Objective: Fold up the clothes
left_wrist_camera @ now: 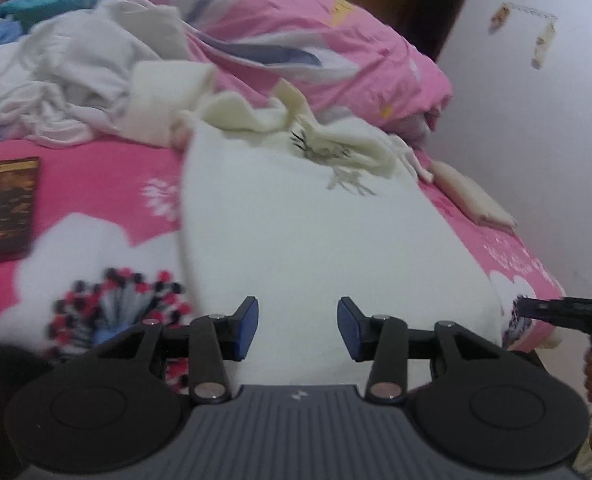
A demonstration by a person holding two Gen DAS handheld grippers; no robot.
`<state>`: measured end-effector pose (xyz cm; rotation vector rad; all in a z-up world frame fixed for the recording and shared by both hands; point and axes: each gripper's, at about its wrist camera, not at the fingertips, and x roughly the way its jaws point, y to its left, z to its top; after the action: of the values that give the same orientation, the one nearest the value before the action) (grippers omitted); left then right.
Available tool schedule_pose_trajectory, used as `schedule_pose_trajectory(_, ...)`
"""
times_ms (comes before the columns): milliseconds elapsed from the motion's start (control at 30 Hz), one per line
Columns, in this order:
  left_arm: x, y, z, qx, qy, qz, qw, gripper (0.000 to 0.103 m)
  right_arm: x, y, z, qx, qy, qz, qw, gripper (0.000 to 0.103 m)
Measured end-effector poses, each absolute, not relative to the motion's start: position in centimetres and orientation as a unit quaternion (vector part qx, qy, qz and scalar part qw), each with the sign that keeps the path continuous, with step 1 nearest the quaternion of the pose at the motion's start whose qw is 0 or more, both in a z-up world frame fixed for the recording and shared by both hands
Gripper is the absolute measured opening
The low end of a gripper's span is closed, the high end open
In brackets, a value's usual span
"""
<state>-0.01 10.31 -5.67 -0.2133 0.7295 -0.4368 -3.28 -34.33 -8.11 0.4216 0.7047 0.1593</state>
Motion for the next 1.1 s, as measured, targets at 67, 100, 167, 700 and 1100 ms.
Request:
schedule_pose_trajectory(67, 0.4, 9.6, -6.8, -0.094, 0.362, -0.212, 0.903, 0.044, -1.9, -34.0, -9.3, 0.194, 0.362, 0.074, 0.909, 0.022)
schedule_pose_trajectory(100, 0.6, 9.2, -7.4, -0.09, 0.368, -0.212, 0.901, 0.044, -1.4, -34.1, -10.0, 0.19, 0.373, 0.065, 0.906, 0.022)
schedule_pose_trajectory(167, 1.2, 9.2, -8.7, -0.088, 0.391, -0.204, 0.893, 0.043, -0.4, -34.3, -11.4, 0.181, 0.396, 0.046, 0.899, 0.021)
schedule_pose_trajectory(700, 6.2, 10.3, -2.4, -0.073, 0.332, -0.182, 0.923, 0.045, 3.6, -31.9, -3.7, 0.11, 0.326, 0.103, 0.933, 0.022)
schedule_pose_trajectory(1100, 21.8, 5.2, -2.1, -0.022, 0.313, -0.161, 0.936, 0.045, 17.8, -26.1, -3.2, 0.052, 0.325, 0.201, 0.923, 0.023)
